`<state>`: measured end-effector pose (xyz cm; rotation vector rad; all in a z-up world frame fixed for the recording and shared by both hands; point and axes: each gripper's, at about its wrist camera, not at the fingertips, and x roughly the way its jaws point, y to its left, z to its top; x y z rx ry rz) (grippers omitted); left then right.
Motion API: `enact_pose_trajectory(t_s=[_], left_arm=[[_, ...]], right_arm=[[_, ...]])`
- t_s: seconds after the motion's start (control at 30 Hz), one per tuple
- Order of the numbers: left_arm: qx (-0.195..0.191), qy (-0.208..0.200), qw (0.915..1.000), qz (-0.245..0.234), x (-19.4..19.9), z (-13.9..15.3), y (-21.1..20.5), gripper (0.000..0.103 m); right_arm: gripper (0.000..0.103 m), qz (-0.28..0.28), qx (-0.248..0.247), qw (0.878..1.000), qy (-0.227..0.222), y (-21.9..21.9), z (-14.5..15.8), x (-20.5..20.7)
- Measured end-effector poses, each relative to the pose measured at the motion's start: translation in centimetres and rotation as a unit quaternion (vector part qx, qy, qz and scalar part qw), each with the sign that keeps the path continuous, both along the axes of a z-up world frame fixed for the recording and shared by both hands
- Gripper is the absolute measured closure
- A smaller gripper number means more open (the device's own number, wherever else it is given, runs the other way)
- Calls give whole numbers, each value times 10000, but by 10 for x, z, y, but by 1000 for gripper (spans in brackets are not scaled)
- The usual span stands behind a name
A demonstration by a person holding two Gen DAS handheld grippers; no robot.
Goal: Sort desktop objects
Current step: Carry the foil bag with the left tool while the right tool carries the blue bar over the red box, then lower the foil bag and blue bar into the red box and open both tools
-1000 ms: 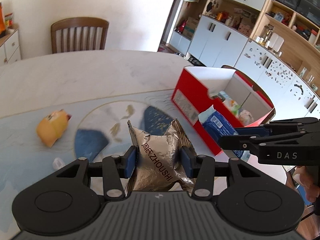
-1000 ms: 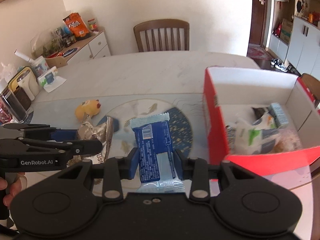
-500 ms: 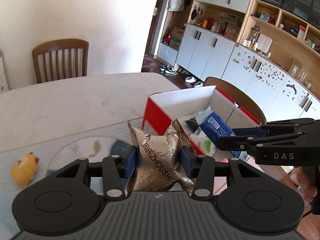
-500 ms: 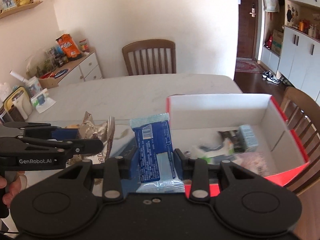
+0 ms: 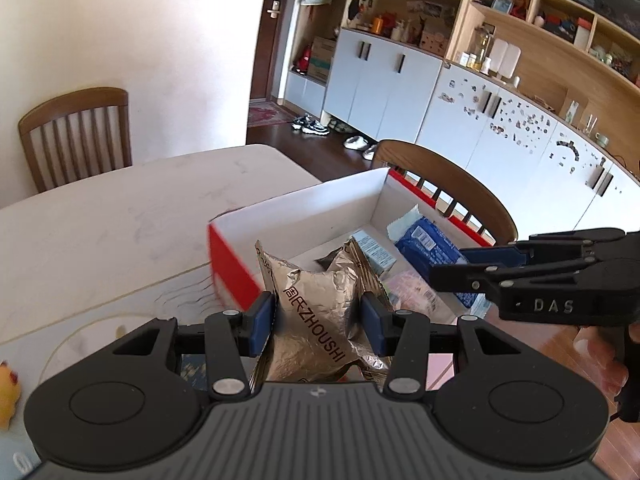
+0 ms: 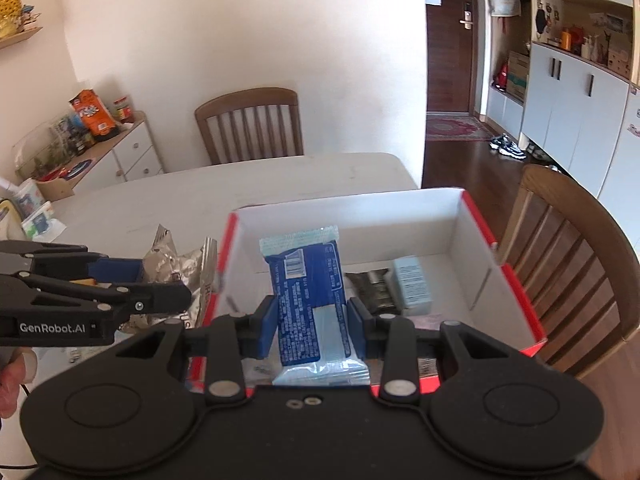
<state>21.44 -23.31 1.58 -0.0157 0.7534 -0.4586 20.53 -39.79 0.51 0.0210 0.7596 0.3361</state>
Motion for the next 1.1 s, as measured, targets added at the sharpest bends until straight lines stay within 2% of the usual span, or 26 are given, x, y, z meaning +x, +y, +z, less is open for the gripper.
enact_pose_trajectory(t_s=[0.1, 0.4, 0.7, 0.83, 0.97, 1.1], left_arm=[[-52, 30, 10000, -35, 15, 3, -11, 57], [220, 1, 9996, -187, 68, 5, -35, 57], [528, 362, 9976, -254, 118, -21, -57, 57], [657, 621, 9951, -402, 126, -39, -68, 57], [905, 668, 9918, -607, 123, -53, -81, 57], [956, 785, 9904, -612, 124, -61, -83, 57]], right_arm=[[67, -41, -9, 10000, 4, -10, -4, 8], [67, -120, -165, 9997, 102, -37, -18, 38], [67, -66, -332, 9990, 305, -42, -36, 68], [67, -40, -488, 9978, 441, -41, -50, 77], [67, -57, -624, 9965, 556, -42, -62, 82], [67, -69, -690, 9956, 623, -41, -71, 85]])
